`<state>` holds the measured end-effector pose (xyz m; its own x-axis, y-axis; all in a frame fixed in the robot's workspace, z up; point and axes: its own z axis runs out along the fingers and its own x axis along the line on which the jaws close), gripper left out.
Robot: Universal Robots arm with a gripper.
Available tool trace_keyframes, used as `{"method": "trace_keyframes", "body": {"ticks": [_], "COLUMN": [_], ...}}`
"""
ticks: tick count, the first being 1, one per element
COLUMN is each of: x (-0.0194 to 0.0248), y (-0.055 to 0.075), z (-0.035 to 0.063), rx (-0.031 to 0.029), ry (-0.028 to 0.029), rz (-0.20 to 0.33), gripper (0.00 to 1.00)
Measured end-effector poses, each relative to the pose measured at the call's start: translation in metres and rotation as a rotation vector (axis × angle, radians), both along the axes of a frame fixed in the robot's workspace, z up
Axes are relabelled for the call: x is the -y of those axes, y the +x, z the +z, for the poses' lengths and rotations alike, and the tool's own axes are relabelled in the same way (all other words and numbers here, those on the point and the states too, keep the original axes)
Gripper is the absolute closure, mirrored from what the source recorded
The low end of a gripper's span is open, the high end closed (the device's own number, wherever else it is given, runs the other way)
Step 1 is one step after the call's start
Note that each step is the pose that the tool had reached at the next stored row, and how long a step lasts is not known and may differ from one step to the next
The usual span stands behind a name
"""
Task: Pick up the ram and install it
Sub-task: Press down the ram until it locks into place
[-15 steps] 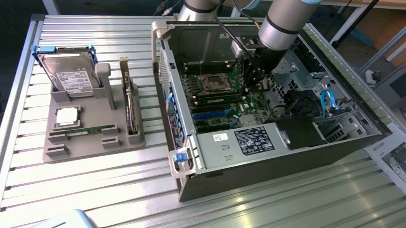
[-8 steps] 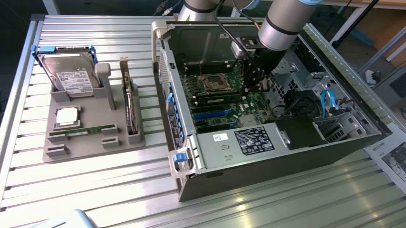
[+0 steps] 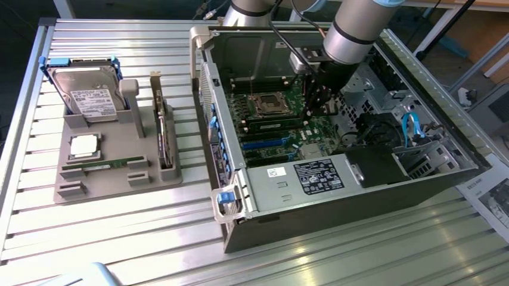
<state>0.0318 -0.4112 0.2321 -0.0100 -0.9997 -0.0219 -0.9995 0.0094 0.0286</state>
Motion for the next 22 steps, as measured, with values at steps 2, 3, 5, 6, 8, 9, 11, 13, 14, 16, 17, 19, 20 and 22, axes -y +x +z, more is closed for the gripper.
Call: {"method": "trace_keyframes", "body": {"ticks": [2, 3, 5, 6, 8, 9, 11, 13, 14, 16, 17, 19, 20, 22], "x": [0.0, 0.0, 0.0, 0.0, 0.0, 0.0, 0.0, 0.0, -0.0001, -0.0002, -0.0001, -0.0001, -0.0001, 0.0], "y": [0.0, 0.0, 0.0, 0.0, 0.0, 0.0, 0.0, 0.0, 0.0, 0.0, 0.0, 0.0, 0.0, 0.0], "z": [-0.0001, -0.0002, -0.0006, -0.0009, -0.0015, -0.0017, -0.0018, -0.0019, -0.0016, -0.0001, 0.0012, 0.0043, 0.0055, 0.0084], "rx": [0.0, 0.0, 0.0, 0.0, 0.0001, 0.0, 0.0001, 0.0001, 0.0002, 0.0002, -0.0002, -0.0006, -0.0008, -0.0014], "ry": [0.0001, 0.0002, 0.0002, 0.0002, 0.0002, -0.0001, 0.0002, 0.0002, 0.0005, 0.0014, 0.0006, 0.0004, 0.0003, 0.0002], "rz": [0.0, 0.0, 0.0, 0.0, 0.0, 0.0, 0.0, 0.0, 0.0, 0.0, 0.0, 0.0, 0.0, 0.0], "gripper": [0.9, 0.9, 0.9, 0.9, 0.9, 0.9, 0.9, 0.9, 0.9, 0.9, 0.9, 0.9, 0.9, 0.9]}}
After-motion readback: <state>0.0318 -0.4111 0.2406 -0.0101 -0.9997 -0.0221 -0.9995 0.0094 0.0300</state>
